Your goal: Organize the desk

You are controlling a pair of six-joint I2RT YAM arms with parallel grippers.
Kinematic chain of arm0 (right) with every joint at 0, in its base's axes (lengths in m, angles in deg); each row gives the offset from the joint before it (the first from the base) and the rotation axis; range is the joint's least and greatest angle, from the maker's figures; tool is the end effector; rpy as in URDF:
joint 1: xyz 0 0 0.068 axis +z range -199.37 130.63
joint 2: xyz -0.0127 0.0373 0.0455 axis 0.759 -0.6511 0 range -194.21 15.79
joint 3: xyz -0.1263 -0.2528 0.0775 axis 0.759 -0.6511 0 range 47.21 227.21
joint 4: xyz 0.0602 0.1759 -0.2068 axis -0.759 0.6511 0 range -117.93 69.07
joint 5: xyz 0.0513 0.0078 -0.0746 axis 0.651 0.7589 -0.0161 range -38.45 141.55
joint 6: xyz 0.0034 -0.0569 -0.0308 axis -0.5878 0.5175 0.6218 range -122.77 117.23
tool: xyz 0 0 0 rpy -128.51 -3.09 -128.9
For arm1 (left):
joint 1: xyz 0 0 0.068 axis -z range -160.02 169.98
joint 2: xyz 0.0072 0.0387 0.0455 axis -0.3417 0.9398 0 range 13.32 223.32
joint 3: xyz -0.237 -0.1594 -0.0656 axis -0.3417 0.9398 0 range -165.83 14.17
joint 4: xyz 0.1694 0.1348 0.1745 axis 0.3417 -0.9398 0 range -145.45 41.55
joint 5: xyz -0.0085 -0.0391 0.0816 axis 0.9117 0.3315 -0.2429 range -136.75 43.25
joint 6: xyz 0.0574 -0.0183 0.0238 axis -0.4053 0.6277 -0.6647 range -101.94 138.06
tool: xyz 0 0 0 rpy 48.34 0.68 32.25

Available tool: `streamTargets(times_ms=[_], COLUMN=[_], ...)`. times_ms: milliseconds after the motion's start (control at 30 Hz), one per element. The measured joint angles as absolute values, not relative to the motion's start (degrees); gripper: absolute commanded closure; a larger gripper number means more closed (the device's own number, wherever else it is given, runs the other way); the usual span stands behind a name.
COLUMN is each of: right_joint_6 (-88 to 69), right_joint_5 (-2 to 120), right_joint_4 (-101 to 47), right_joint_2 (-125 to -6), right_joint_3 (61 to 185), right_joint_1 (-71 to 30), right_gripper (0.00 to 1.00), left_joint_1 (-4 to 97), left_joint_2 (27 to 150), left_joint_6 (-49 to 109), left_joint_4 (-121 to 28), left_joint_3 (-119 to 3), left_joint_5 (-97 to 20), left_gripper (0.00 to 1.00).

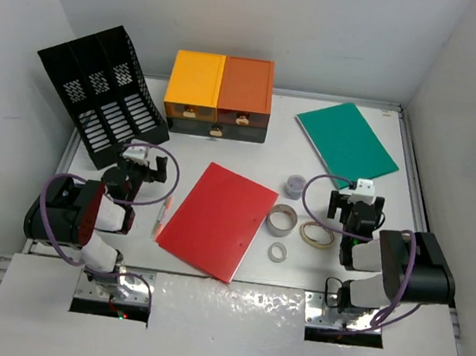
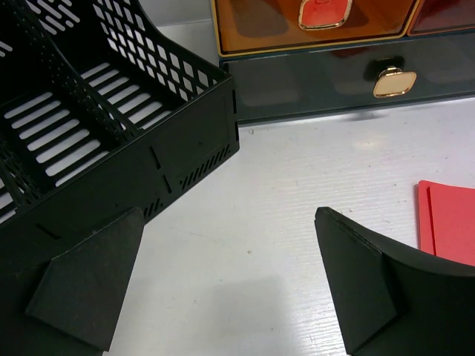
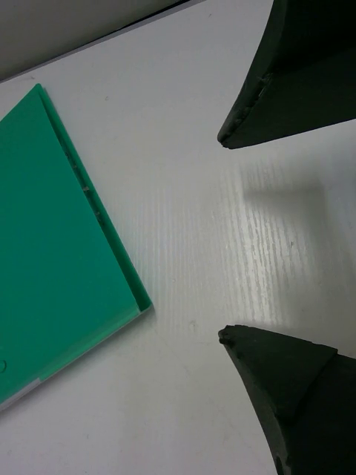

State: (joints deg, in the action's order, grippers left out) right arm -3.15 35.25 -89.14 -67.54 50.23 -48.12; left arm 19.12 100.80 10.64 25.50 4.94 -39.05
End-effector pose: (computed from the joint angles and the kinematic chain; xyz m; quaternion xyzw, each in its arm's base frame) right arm 0.2063 -0.0095 0.1076 0.0761 0.8070 -0.1073 0.5758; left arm 0.2436 -0.0030 0.1439 0.0875 0.7277 -0.0001 0.6803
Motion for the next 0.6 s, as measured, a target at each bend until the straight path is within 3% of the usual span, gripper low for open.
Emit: streamTargets(times_ms=[333, 600], right_joint_6=[-4.09, -13.88], right_joint_5=[32.56, 36.98], right_joint_4=[-85.22, -75.61], right_joint_2=[-57.79, -38.32], right_joint_3=[49.91, 50.36], right_joint_1=[-48.12, -48.12], right_gripper=[0.01, 0.01], left_joint_1=[19.09, 19.23], left_joint_2=[99.18, 76.76], left_joint_6=[10.25, 5.79], left_joint_4=[23.4, -17.38], left_joint_3=[4.79, -20.52], left_joint_5=[-37.28, -35.09], left_gripper=[0.01, 0.14])
